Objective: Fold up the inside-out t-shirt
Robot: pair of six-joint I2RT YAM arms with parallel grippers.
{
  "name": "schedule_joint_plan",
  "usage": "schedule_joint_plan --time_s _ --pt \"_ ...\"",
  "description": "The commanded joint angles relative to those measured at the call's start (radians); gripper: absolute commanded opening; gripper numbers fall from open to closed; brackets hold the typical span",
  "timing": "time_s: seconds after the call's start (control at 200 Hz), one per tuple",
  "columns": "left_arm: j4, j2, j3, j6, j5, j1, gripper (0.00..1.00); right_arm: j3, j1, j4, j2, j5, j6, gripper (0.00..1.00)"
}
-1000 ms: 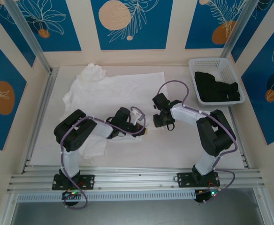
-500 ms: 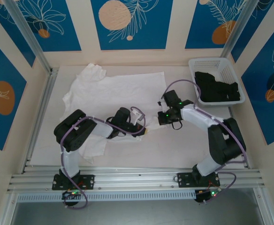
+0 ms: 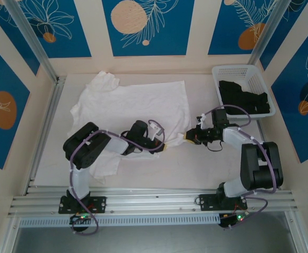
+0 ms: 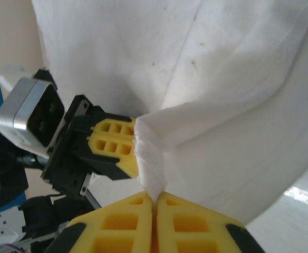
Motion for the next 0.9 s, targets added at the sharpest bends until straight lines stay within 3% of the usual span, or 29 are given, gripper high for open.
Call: schedule_joint_plan --time_s 0.0,0.23,0.52,0.895 --pt "-0.024 0.026 0.021 0.032 0.024 -0.01 0.0 0.019 0.002 0.043 0.015 0.069 0.08 0.14" --pt "-0.017 0.028 0.018 0.033 0.031 -0.009 0.0 0.083 0.088 -0.092 0.0 0.425 0.031 0.24" --pt "0.0 0.037 0.017 0.02 0.042 -0.009 0.0 0.104 0.203 -0.139 0.006 0.566 -0.03 0.36" --pt "0.021 0.04 0.013 0.007 0.048 -0.01 0.0 0.151 0.264 -0.174 0.053 0.64 -0.046 0.39"
